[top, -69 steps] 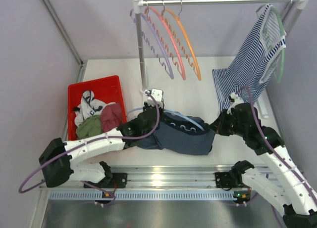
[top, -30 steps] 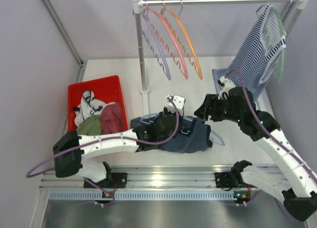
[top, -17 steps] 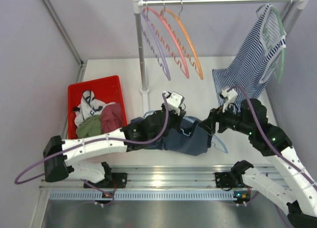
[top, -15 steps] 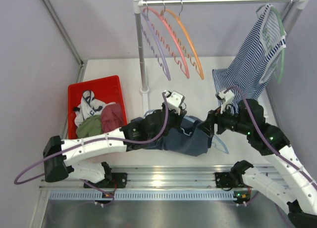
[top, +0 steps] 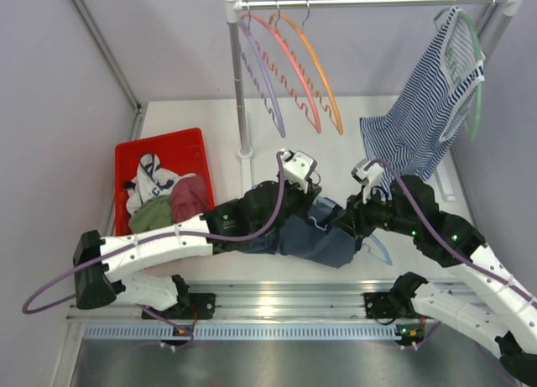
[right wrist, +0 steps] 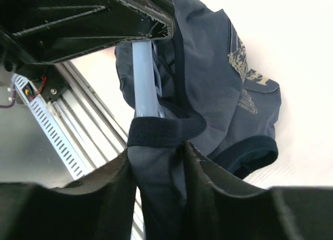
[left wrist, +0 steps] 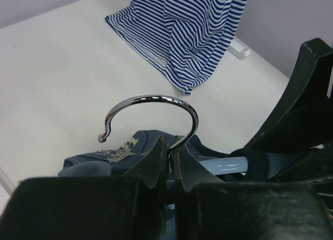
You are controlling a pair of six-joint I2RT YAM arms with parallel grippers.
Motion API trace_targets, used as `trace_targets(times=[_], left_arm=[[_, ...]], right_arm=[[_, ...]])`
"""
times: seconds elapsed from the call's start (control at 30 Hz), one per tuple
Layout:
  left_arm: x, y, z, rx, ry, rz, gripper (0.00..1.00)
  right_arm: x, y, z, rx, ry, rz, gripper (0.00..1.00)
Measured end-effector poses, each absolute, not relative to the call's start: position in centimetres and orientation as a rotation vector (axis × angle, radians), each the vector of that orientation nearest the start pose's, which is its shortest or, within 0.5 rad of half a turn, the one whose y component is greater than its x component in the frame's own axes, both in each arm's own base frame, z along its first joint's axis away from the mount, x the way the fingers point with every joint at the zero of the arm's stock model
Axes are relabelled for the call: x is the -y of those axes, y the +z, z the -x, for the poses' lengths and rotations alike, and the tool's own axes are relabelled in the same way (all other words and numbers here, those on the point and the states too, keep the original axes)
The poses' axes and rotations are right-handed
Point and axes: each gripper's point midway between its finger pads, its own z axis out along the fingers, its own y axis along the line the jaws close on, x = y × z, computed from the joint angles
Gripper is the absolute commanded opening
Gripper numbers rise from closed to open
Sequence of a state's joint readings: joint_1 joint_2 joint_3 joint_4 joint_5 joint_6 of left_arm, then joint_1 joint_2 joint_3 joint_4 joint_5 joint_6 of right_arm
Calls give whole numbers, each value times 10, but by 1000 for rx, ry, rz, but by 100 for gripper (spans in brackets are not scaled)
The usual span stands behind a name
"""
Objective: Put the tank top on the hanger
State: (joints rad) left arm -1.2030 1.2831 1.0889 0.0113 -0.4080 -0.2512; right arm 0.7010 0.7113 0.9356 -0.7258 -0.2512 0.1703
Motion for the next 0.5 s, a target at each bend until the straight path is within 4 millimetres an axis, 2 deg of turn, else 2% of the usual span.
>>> trace_targets(times=[0.1,0.23,0.27,0.4,0.5], left_arm=[[375,298,-208,-1709,-704,-545,0],[376,300,-209,-1708,-710,-550,0],[377,301,-208,-1707,-714,-554,11],[379,308,-207,-1694,-731,-556,41],[379,319,-207,-1678,-749,-538,47]], right_arm=[[-191,243,-148,-2034,771,712,26],[-194,247,-141,-2011,801,735,0],[-194,248,-140,-2007,806,736,0],[-189,250,-139,-2005,791,705,0],[-180,247,-139,-2030,754,662,0]])
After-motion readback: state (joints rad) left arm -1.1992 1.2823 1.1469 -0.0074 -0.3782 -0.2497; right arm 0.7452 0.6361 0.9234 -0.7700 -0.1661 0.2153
